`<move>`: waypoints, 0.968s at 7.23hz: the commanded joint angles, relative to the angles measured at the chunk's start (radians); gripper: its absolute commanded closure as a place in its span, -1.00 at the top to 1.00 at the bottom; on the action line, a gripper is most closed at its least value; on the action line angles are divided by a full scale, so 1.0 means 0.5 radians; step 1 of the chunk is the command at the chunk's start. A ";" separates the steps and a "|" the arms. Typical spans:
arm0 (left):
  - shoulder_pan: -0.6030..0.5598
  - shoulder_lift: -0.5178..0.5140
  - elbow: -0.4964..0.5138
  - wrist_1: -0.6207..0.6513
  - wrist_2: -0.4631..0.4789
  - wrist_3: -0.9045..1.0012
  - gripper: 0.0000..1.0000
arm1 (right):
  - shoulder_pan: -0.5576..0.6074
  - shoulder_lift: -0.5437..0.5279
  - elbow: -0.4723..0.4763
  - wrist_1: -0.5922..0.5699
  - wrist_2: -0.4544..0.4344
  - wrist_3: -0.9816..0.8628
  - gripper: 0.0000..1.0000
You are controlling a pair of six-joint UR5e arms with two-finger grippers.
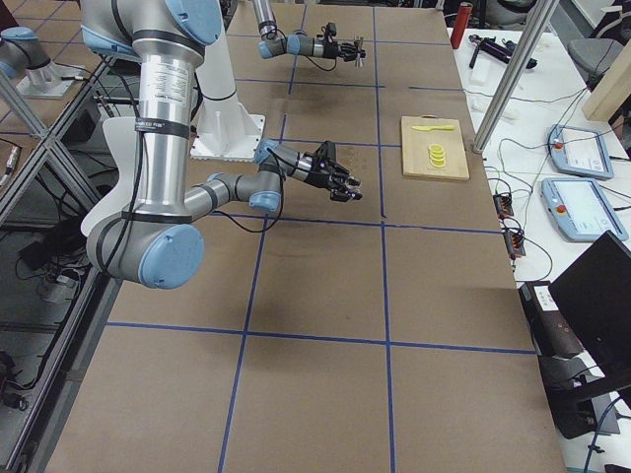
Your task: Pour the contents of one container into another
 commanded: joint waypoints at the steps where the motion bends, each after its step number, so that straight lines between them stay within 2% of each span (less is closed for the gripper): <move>1: 0.013 0.019 0.069 0.012 -0.010 -0.008 -1.00 | -0.001 0.003 -0.012 0.000 0.002 0.001 -1.00; 3: 0.019 0.059 0.069 0.018 -0.162 -0.005 -1.00 | -0.004 0.006 -0.015 0.000 0.005 0.001 -1.00; 5: 0.019 0.087 0.066 0.015 -0.377 -0.005 -1.00 | -0.001 0.006 -0.131 0.000 0.008 0.001 -1.00; 7: 0.025 0.112 0.057 0.015 -0.445 -0.005 -1.00 | -0.001 -0.010 -0.150 0.000 0.011 0.001 -1.00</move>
